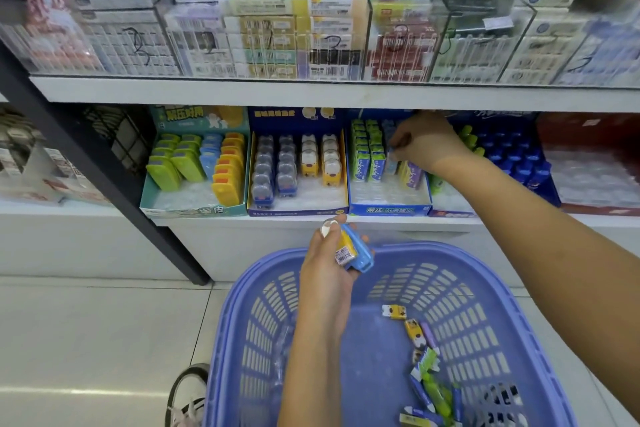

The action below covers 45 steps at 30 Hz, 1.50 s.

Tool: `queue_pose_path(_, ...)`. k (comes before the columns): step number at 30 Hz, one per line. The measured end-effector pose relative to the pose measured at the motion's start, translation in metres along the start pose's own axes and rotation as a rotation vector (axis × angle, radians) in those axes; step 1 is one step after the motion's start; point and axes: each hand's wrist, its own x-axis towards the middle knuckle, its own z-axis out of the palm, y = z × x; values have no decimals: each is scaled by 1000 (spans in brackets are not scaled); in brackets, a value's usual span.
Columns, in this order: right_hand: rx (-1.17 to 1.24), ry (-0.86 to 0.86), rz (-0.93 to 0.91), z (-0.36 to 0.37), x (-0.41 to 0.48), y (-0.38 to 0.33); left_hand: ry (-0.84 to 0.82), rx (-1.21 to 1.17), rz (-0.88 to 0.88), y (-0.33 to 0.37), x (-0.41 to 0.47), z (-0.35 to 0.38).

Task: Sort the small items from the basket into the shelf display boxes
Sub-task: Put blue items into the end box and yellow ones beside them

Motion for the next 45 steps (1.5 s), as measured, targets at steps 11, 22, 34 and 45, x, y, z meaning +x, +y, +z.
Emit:
queue_pose_path(11,327,121,13,-2,-60,-26,69,-112,-46,6,-3,4)
queue_pose_path(22,393,-101,-261,43,-165,-68,-29,-125,-66,13,-22,7)
queue_pose_path(34,154,101,-186,50,-138,-110,-6,-1,130,28,-16,-13)
queue_pose_path(45,650,109,-160,41,-45,-107,130,-80,168,43,-2,-45)
